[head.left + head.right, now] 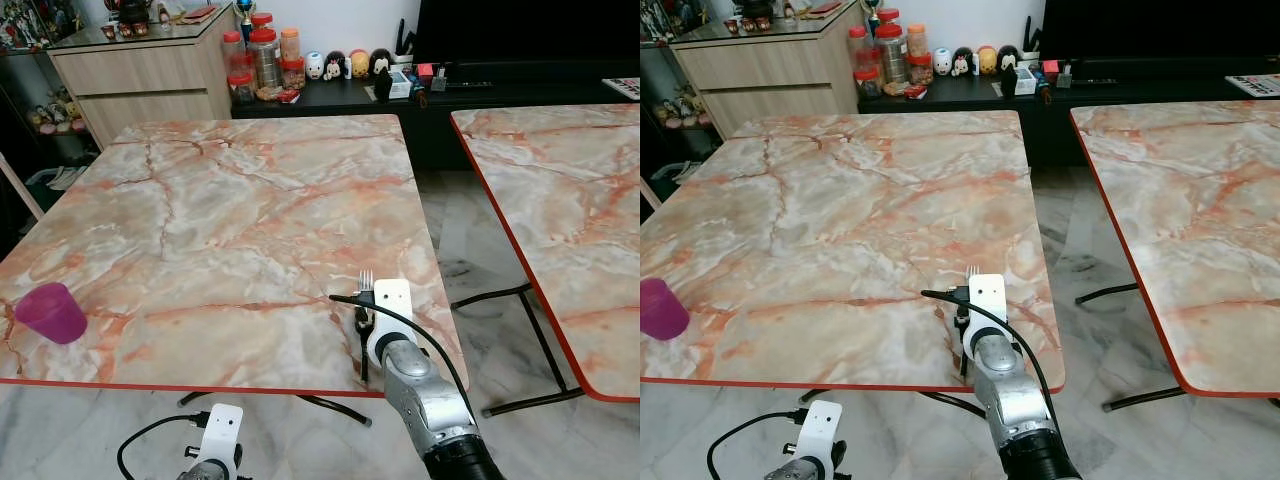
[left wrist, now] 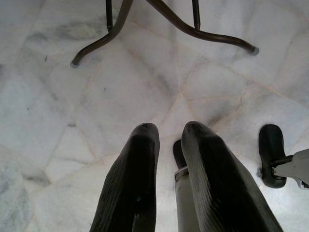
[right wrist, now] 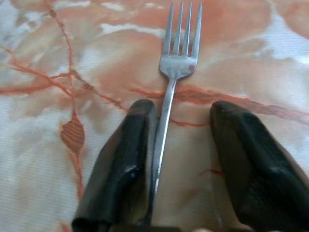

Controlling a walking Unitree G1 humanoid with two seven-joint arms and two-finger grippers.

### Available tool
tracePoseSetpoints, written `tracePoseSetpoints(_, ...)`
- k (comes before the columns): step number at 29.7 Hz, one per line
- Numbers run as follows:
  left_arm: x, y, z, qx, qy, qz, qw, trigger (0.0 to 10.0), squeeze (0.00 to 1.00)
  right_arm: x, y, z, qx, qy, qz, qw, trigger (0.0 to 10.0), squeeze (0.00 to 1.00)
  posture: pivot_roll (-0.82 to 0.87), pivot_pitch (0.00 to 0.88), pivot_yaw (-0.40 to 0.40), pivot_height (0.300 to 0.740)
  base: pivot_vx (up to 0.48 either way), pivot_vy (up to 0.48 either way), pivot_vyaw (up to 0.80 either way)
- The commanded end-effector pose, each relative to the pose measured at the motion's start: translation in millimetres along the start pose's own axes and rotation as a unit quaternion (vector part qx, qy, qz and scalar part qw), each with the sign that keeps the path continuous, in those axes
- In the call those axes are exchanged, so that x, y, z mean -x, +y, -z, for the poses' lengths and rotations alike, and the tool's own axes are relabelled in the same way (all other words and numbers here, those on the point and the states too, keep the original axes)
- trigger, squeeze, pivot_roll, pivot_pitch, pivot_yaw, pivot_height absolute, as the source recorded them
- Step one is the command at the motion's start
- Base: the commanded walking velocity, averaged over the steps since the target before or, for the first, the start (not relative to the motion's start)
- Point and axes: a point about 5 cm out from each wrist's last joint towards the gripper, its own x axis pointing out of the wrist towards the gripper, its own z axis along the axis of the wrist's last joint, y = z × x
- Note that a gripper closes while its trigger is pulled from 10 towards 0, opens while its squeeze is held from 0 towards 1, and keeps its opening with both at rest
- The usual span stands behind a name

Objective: Setting the table

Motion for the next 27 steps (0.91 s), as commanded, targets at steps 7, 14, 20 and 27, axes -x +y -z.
tracePoseSetpoints(7, 0.5, 0.1, 4.1, 0.008, 0.012, -0.001, 1.000, 10.0, 0.00, -2.0, 12.0, -0.3, -0.010, 0.006, -0.020, 1.000, 0.0, 0.00, -0.06, 0.000, 0.036, 0.740, 0.000, 0.000, 0.00)
tracePoseSetpoints(14, 0.5, 0.4, 4.1, 0.007, 0.012, -0.001, 1.000, 10.0, 0.00, -2.7, 12.1, -1.6, -0.012, 0.003, -0.021, 1.000, 0.0, 0.00, -0.06, 0.000, 0.039, 0.740, 0.000, 0.000, 0.00)
tracePoseSetpoints(20, 0.3, 0.3, 3.3, 0.006, 0.012, -0.001, 1.000, 10.0, 0.00, -3.9, 12.1, -4.0, -0.014, -0.001, -0.022, 1.000, 0.0, 0.00, -0.06, 0.000, 0.039, 0.740, 0.000, 0.000, 0.00)
tracePoseSetpoints(27, 0.1, 1.2, 2.6, 0.006, 0.012, -0.002, 1.000, 10.0, 0.00, -5.4, 12.1, -6.1, -0.017, -0.006, -0.022, 1.000, 0.0, 0.00, -0.06, 0.000, 0.042, 0.740, 0.000, 0.000, 0.00)
